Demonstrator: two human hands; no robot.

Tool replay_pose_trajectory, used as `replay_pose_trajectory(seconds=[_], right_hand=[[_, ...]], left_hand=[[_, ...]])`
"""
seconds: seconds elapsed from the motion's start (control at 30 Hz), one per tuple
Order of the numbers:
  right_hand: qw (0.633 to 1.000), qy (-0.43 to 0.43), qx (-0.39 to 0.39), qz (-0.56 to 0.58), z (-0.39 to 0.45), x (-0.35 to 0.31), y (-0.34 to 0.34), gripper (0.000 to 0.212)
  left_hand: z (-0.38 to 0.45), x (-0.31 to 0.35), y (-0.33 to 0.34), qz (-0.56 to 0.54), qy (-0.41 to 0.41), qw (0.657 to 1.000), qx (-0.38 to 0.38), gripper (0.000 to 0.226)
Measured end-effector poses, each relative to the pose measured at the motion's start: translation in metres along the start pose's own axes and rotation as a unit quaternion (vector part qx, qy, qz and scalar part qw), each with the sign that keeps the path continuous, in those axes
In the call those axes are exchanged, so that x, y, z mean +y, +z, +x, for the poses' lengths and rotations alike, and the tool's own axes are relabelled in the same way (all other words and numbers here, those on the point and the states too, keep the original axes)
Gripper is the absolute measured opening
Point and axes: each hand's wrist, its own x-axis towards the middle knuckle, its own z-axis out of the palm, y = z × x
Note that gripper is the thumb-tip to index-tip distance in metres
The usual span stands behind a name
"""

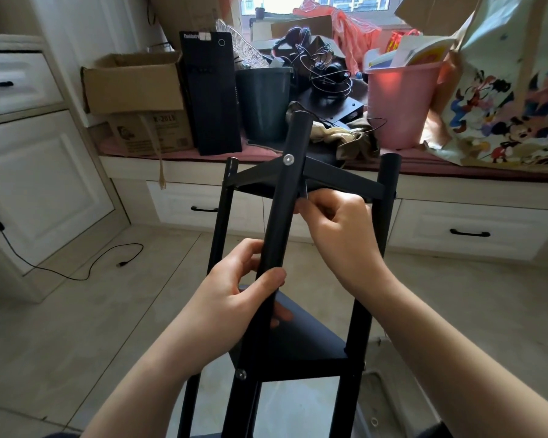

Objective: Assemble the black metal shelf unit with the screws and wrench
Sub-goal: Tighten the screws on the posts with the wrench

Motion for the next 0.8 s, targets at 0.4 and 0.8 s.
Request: replay_pose_trajectory(seconds=[0.4,0.8], right_hand=[[0.996,-0.056,0.045,-0.052,0.002,-0.002,0.01,0.022],[0.997,-0.038,0.065,-0.008,0.005,0.001,0.028,0.013]], left_hand=[[0.0,-0.001,-0.006,0.021,0.012,1.0,0.016,0.038],[-0.002,0.004,-0.005,-0.007,0.003,1.0,0.009,0.037]])
